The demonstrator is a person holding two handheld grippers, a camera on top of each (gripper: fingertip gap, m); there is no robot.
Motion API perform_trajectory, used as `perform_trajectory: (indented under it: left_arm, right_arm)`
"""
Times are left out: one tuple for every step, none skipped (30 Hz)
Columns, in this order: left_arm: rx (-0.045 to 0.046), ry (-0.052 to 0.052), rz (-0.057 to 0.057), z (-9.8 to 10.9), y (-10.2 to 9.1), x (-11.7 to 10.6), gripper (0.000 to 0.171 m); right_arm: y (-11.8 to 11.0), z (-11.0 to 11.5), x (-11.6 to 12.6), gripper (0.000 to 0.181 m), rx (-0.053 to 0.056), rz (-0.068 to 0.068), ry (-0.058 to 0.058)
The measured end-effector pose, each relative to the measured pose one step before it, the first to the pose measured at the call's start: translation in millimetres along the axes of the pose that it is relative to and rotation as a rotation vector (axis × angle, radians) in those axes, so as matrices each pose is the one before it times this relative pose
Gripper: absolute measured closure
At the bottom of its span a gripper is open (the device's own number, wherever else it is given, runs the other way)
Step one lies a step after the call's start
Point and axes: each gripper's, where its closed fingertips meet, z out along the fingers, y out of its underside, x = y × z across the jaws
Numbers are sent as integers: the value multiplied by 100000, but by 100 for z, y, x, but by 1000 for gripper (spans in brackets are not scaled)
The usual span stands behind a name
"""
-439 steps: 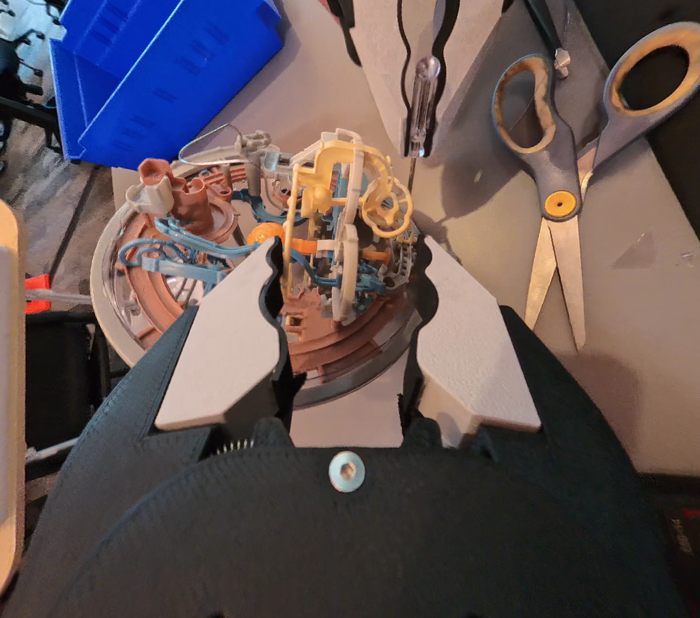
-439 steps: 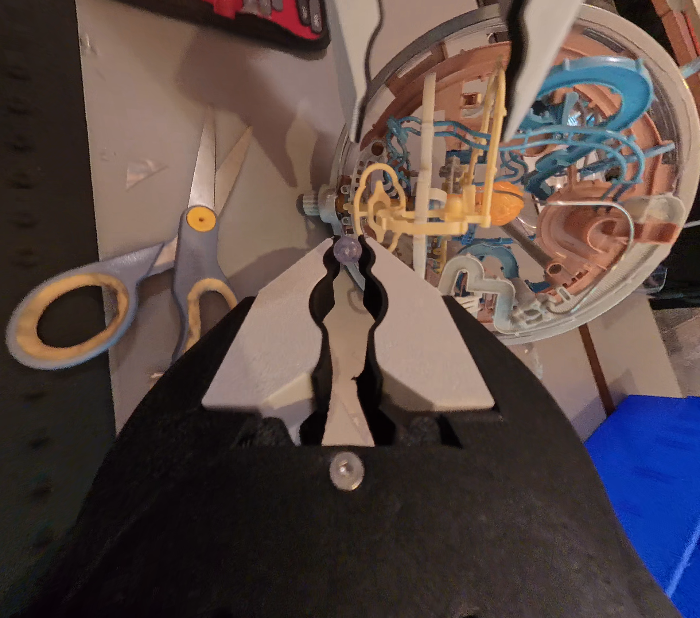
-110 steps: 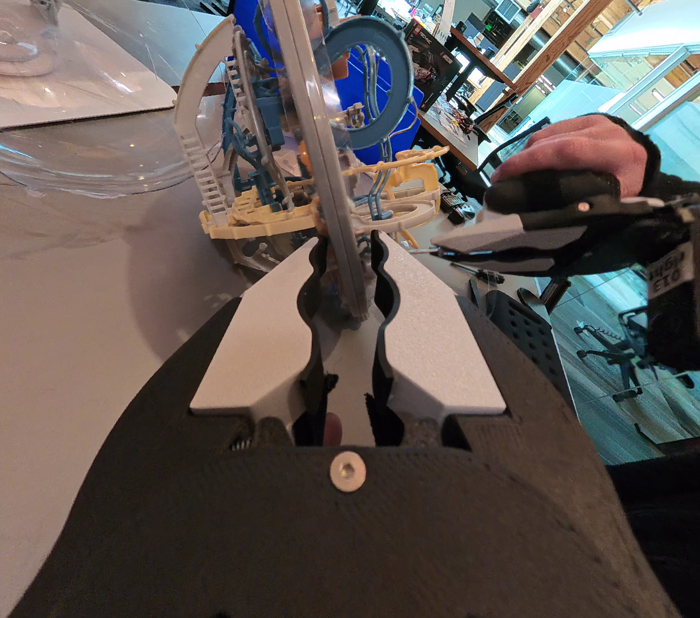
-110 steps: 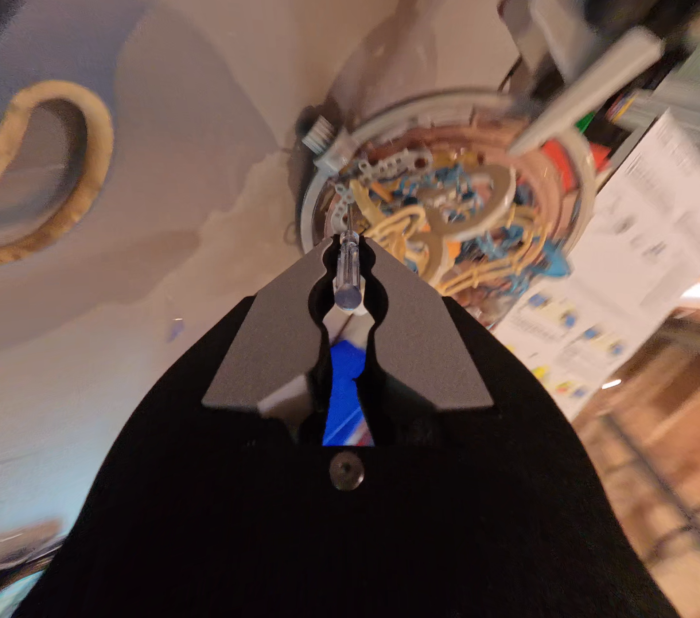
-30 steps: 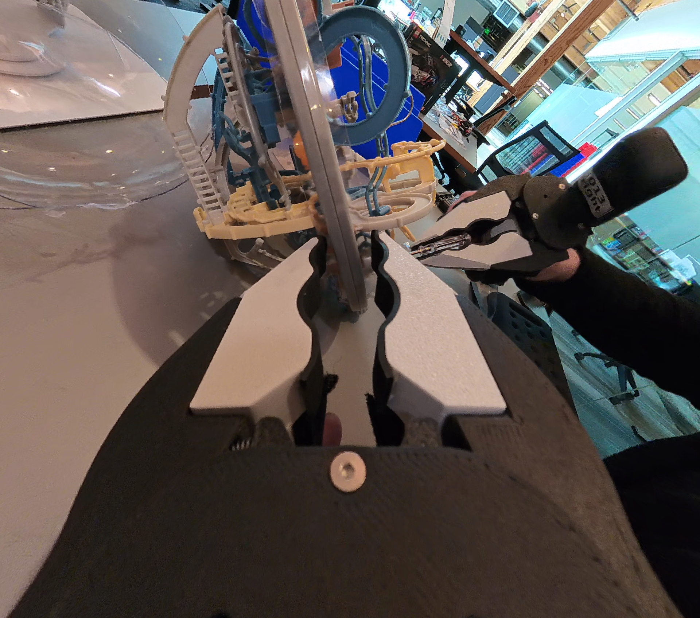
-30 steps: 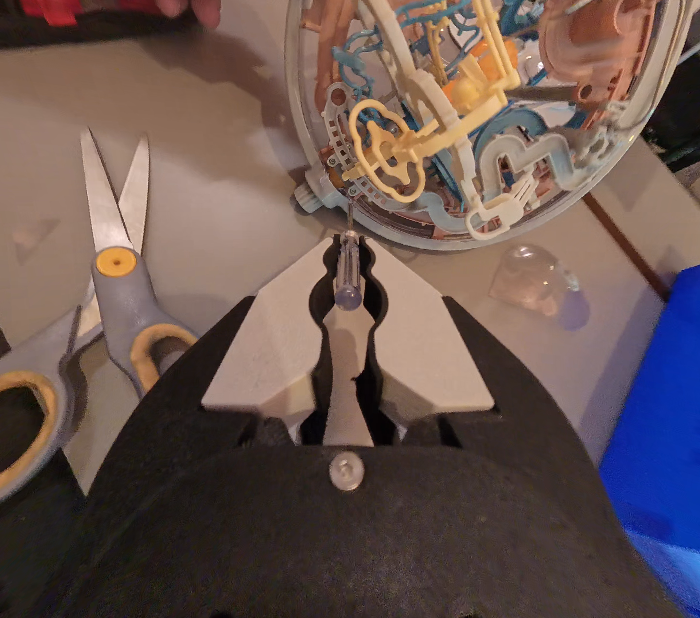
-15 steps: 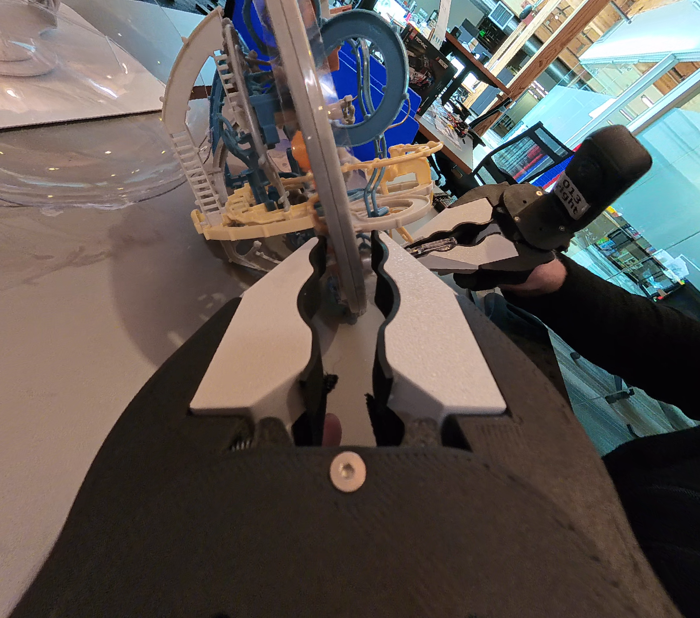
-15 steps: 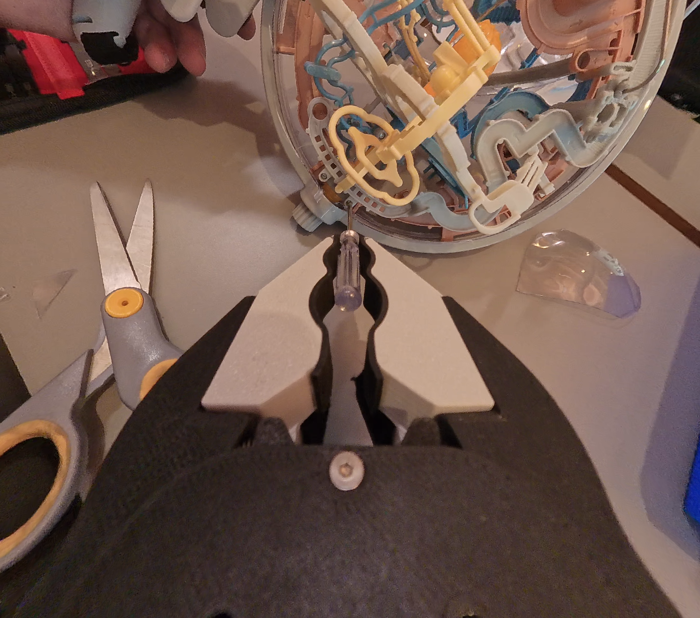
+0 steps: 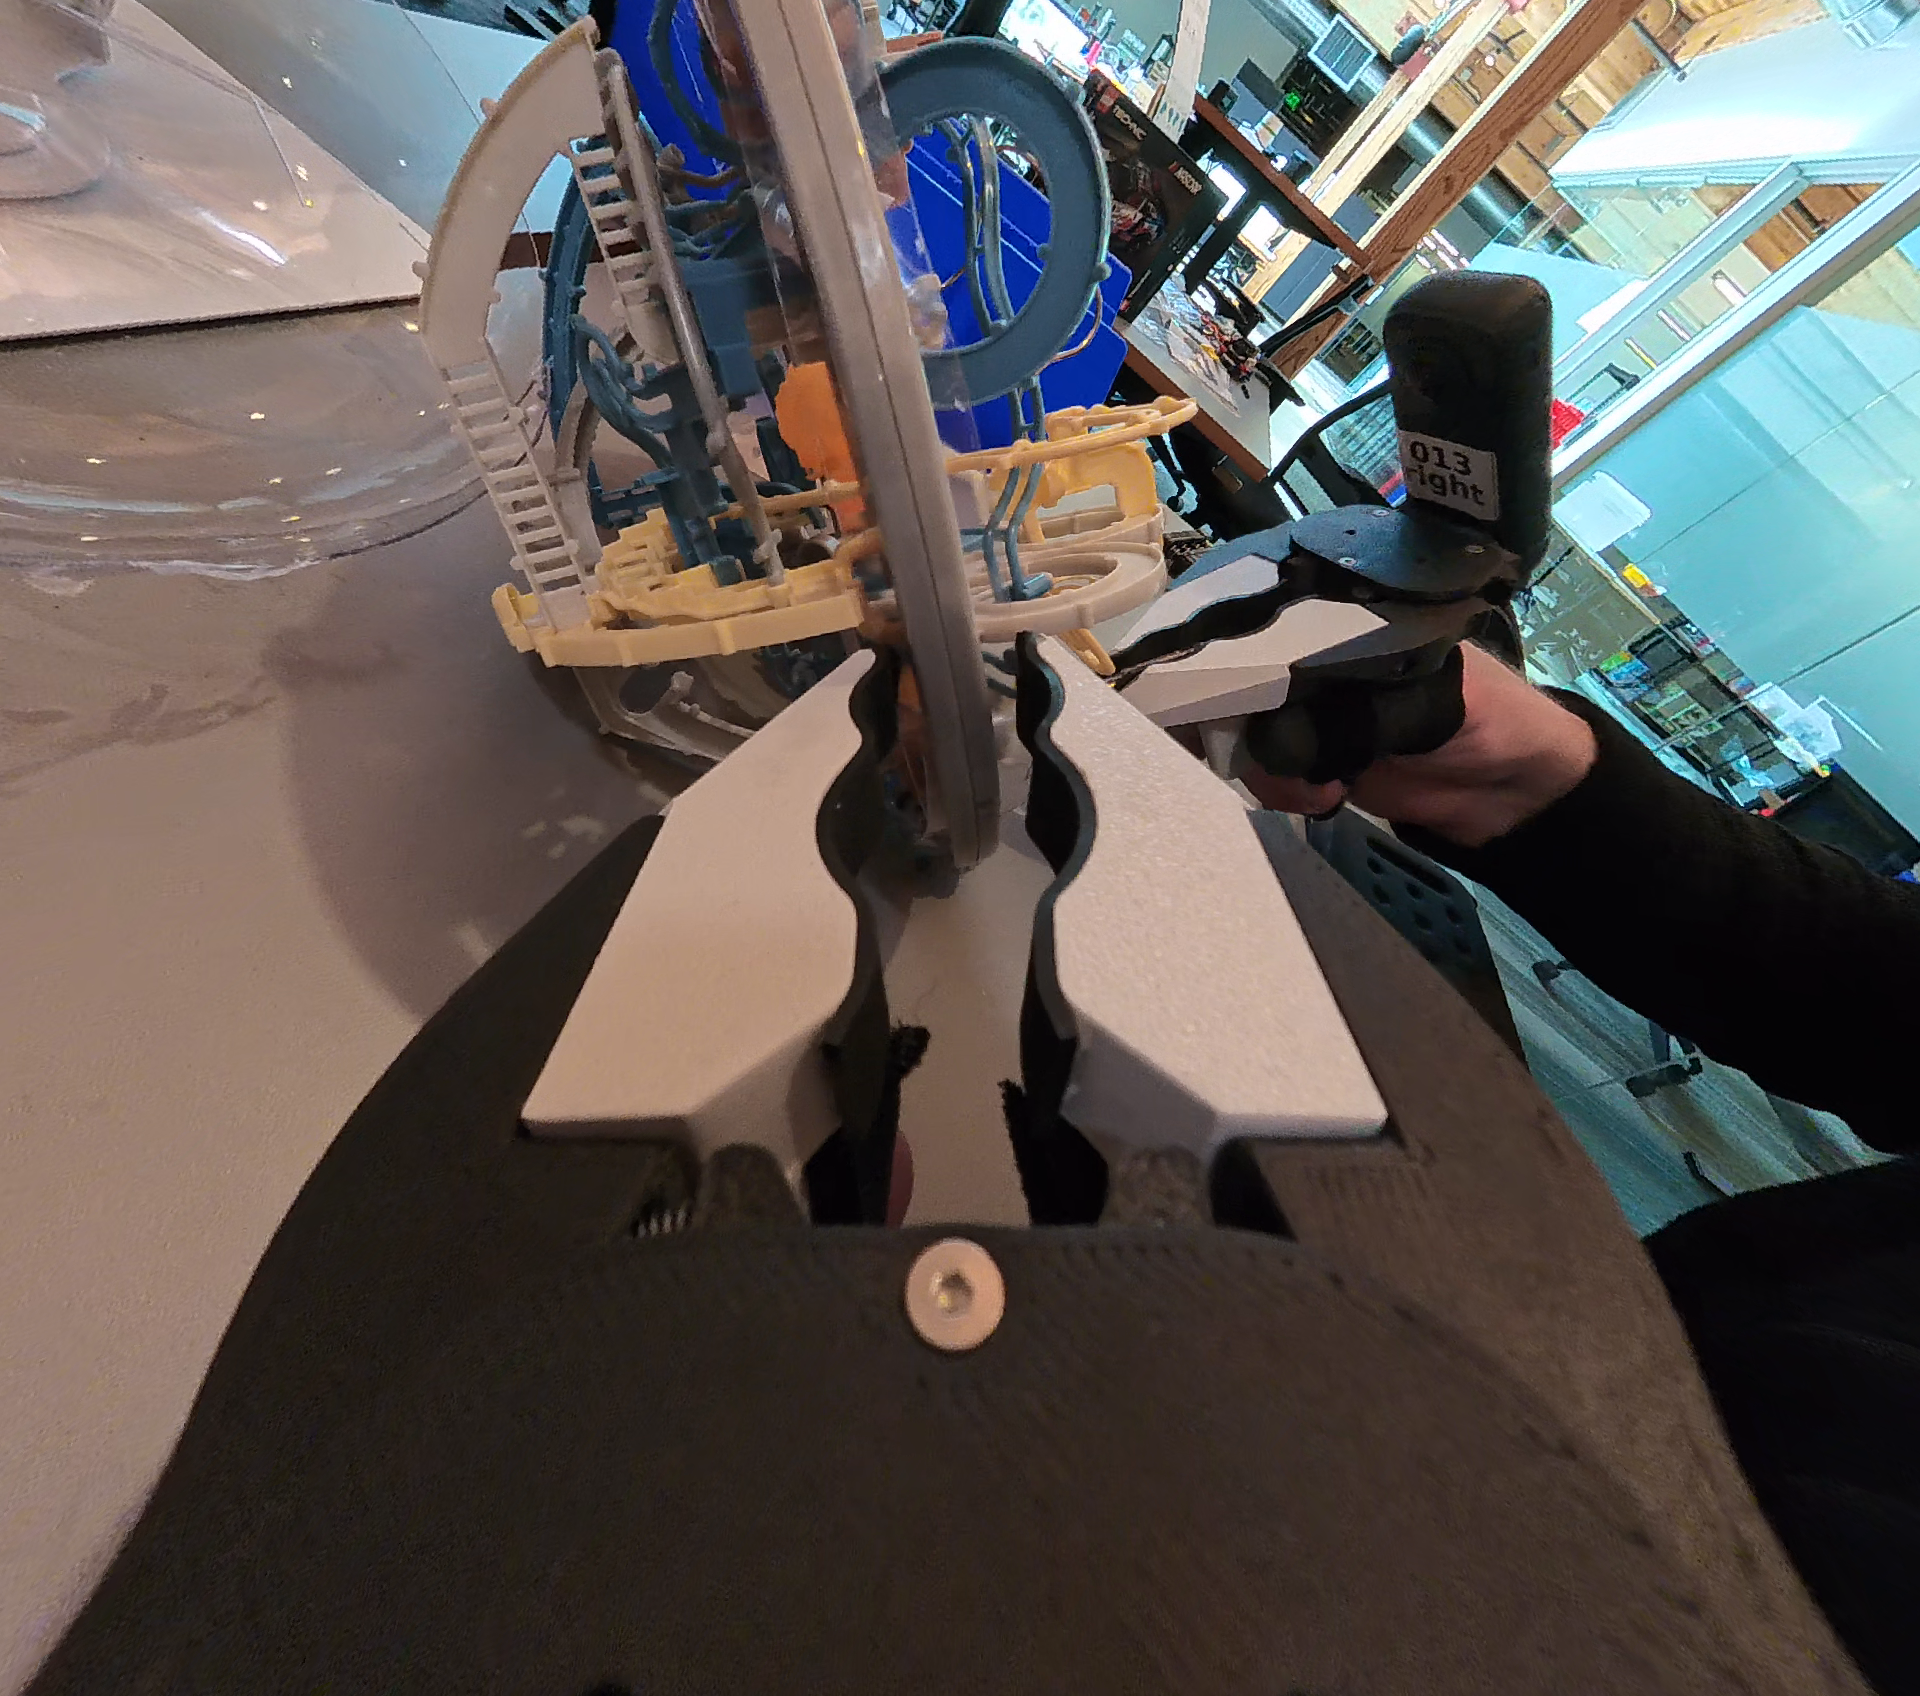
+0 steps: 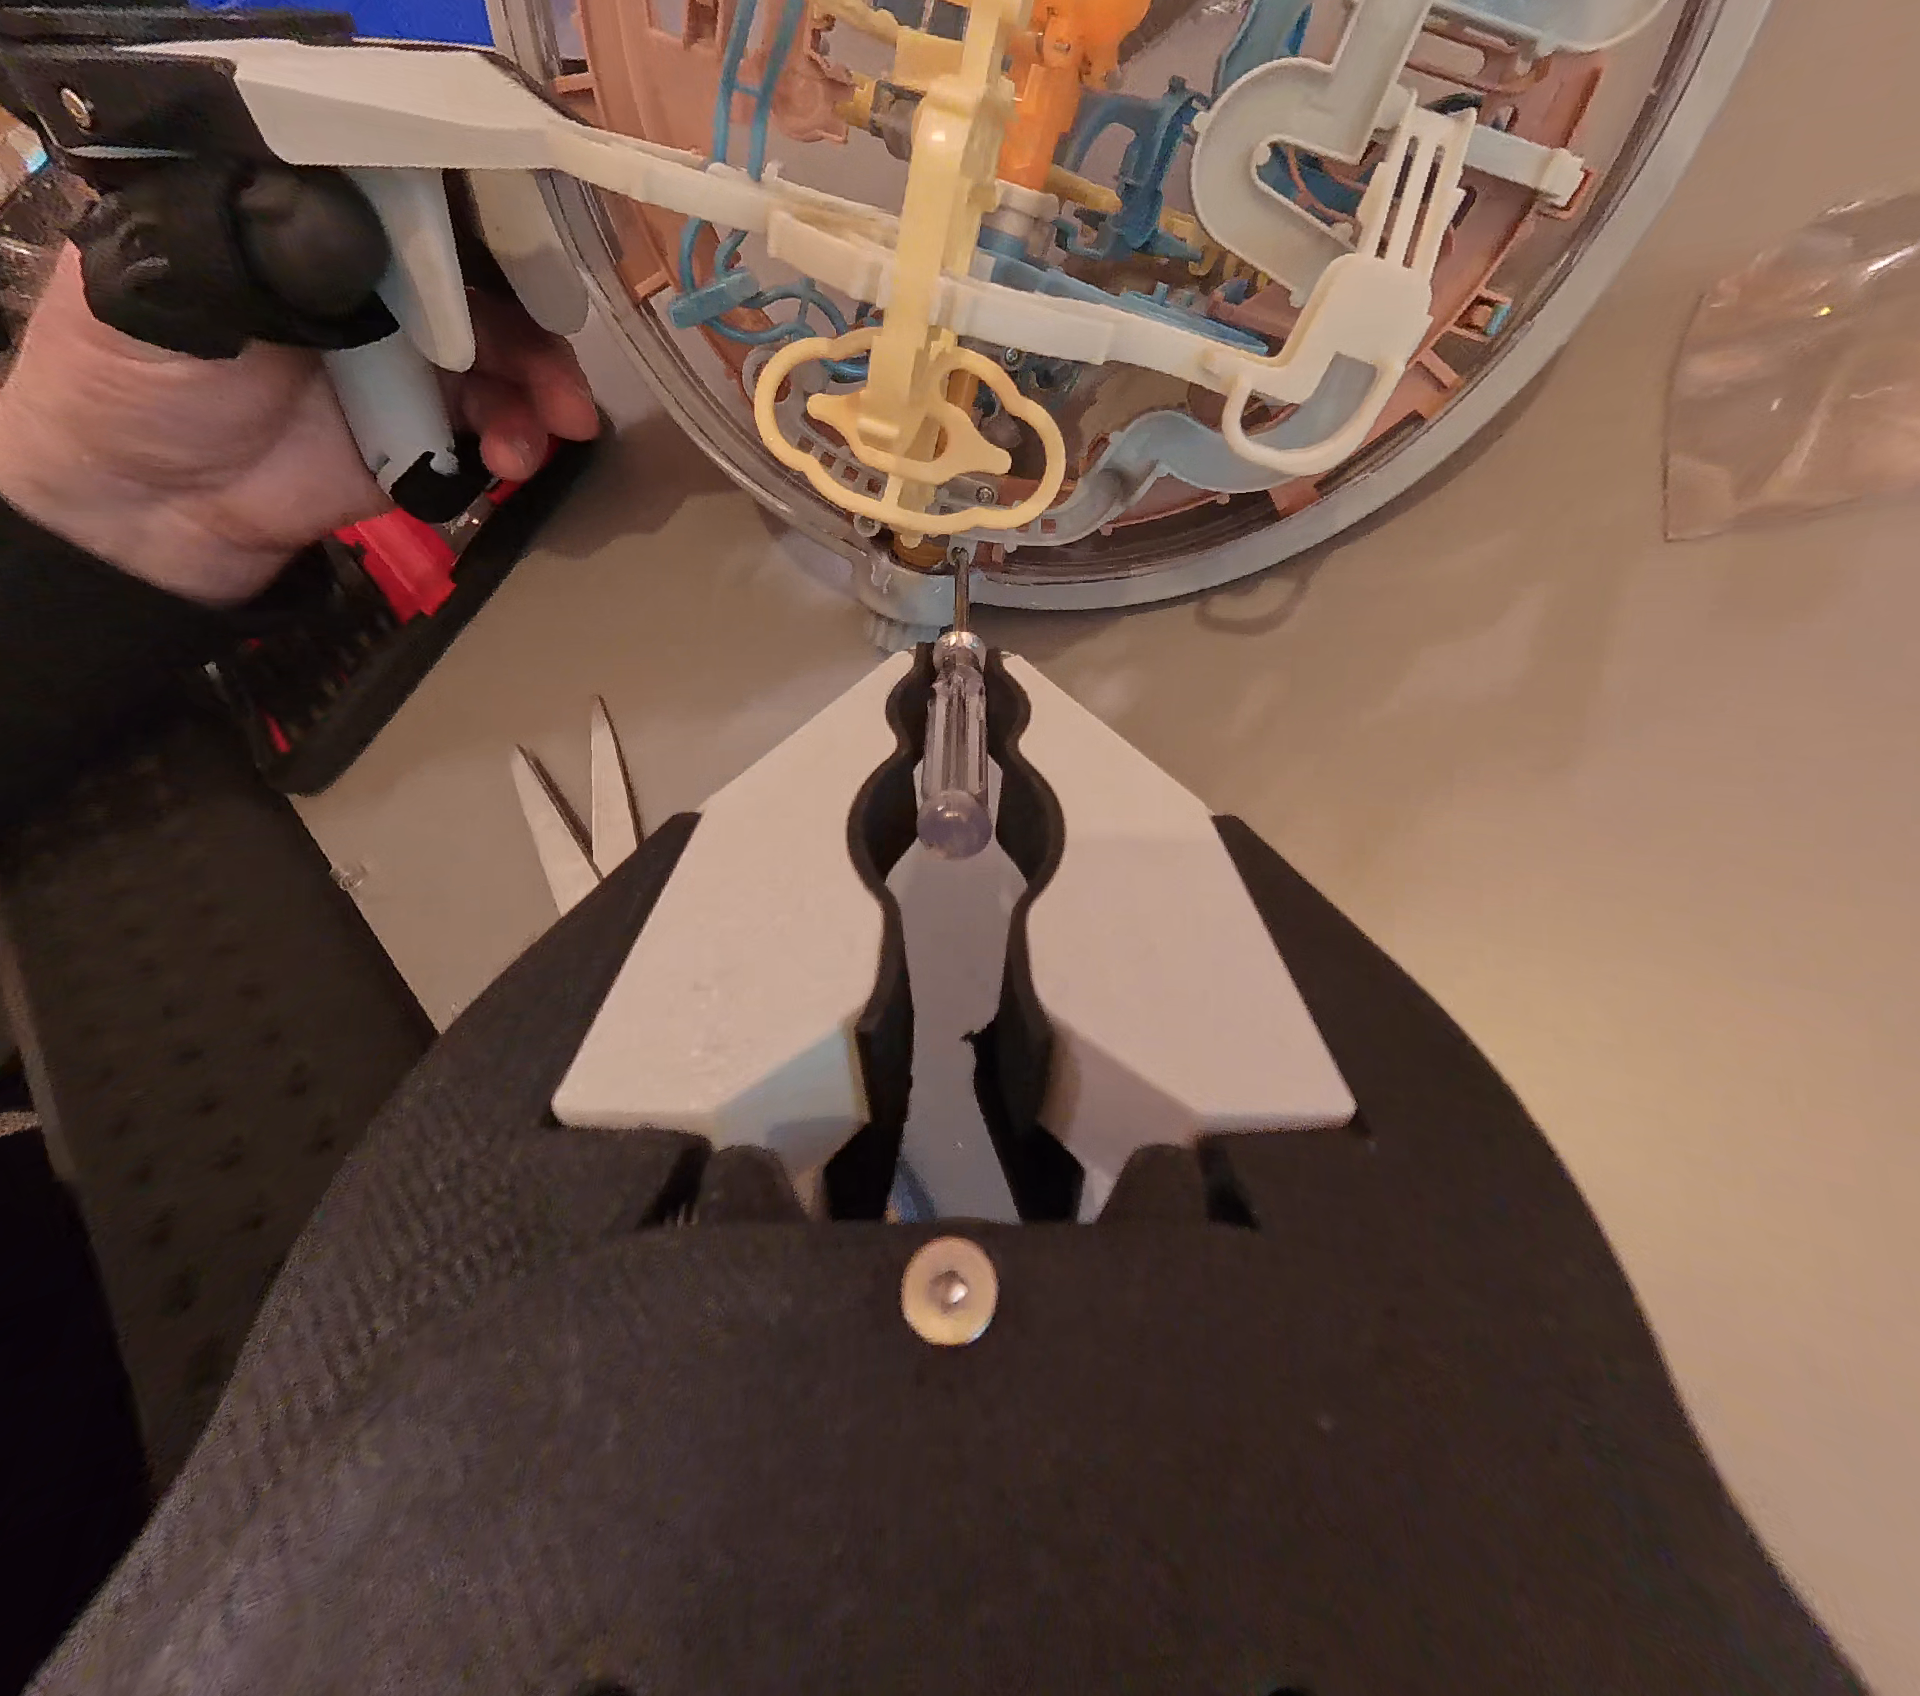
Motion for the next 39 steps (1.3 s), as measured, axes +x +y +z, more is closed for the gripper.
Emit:
perform_trajectory:
  left_arm:
    - [-122,86,72,5,14,6,151]
    - [-62,-57,103,-14,-2,-15,151]
    - [36,-67,55,-3,0,-7,151]
    - [7,22,59,9,1,5,151]
    - [26,37,-56,0,-11,-3,151]
    - [-31,73,-79,-5,-2,-13,151]
    - [-125,46,42,3,6,8,151]
    - [-64,-114,103,-8,-7,-12,151]
    - [122,-65,-73,-9,-29,-10,151]
    - [85,-11,37,-6,-30,1,151]
    - [-40,-168,232,-13,-14,0,151]
    - [39,-236,309,-7,-26,3,151]
    - [-48,-129,249,-6,-11,10,151]
    - [-156,31,211,4,17,24,151]
    - [-180,54,320,0,42,15,151]
    - [-30,101,73,6,6,15,151]
    - [-53,78,-82,9,5,-1,152]
    - [-100,-41,-140,-5,3,-49,152]
    - [48,-181,-386,-21,0,-107,152]
    - [120,-110,-583,-34,17,-139,152]
    - [190,287,-1114,-21,19,-116,152]
    - [189,231,-822,-30,5,-93,152]
    - [41,266,-116,-7,-7,-12,152]
    - [-254,-90,267,13,6,7,152]
    - [-148,-136,298,12,-11,-7,152]
    - [99,201,-356,13,-10,-11,152]
    - [150,189,-302,-3,-8,-9,153]
    - [17,14,-55,11,8,6,152]
    - [-110,-93,123,-2,1,13,152]
    - [-58,-45,-23,0,-5,-5,152]
    - [53,99,-274,7,9,4,152]
    - [46,13,-190,3,-6,-2,152]
    - [-78,-63,150,-3,-11,3,152]
    - [-221,183,-37,-6,12,22,152]
    - [-380,591,-341,13,43,70,152]
    - [-588,552,-242,21,41,91,152]
    - [-715,-96,470,10,33,36,151]
    - [-914,-864,1472,-35,11,-43,151]
    - [-1023,-1385,1658,-120,-54,-160,149]
  right_arm:
    - [-18,-8,-54,175,285,1603,427]
    - [-18,18,-45,174,397,1491,289]
    - [21,13,-14,174,129,-361,442]
    - [-5,12,1,174,43,-1516,455]
    - [-19,8,-12,174,98,-2713,401]
    - [9,13,-5,174,-84,-5056,755]
    - [77,37,25,175,-635,-7247,1437]
    - [58,31,-6,175,-872,-7966,1556]
    - [14,32,17,175,-671,-7805,1150]
    - [39,56,63,174,-873,-6858,632]
    - [30,44,57,175,-1148,-4714,-83]
    - [-44,21,50,175,-835,-4701,-301]
    - [-19,41,61,175,-1044,-6612,163]
    - [29,28,47,174,-1626,-6573,349]
    - [-42,15,12,174,-1610,-5983,85]
    - [-64,3,35,175,-1548,-5969,46]
    - [-110,-16,57,175,-1403,-5002,-65]
    - [-153,-26,38,175,-1174,-4250,-115]
    - [-86,8,60,175,-1093,-3259,-307]
    - [-50,16,48,175,-898,-3148,-243]
    - [-49,13,40,175,-697,-4246,346]
    - [-17,18,32,175,-685,-4811,828]
    - [6,15,6,175,-619,-4345,860]
    - [-30,-2,5,175,-412,-4766,982]
    - [-8,2,-6,174,-481,-5953,1315]
    - [-19,0,-4,174,-656,-5429,1105]
    - [-42,-2,-3,174,-738,-5033,838]
    - [-43,-11,10,174,-887,-6338,989]
    - [-3,-5,14,174,-1324,-8093,1435]
    - [-31,-2,20,174,-1711,-10016,2151]
    - [-28,-13,18,175,-2006,-9504,1994]
    - [-55,5,40,174,-1863,-7477,1494]
    - [-26,23,39,174,-1797,-6846,1633]
    - [-31,12,24,174,-1793,-6828,1816]
    - [-13,-15,-14,175,-1303,-4325,949]
    - [25,-52,-18,175,-347,-602,-463]
    - [72,-49,13,175,252,817,-1016]
    - [69,-17,27,174,603,872,-659]
    - [-14,29,29,175,865,2052,-428]
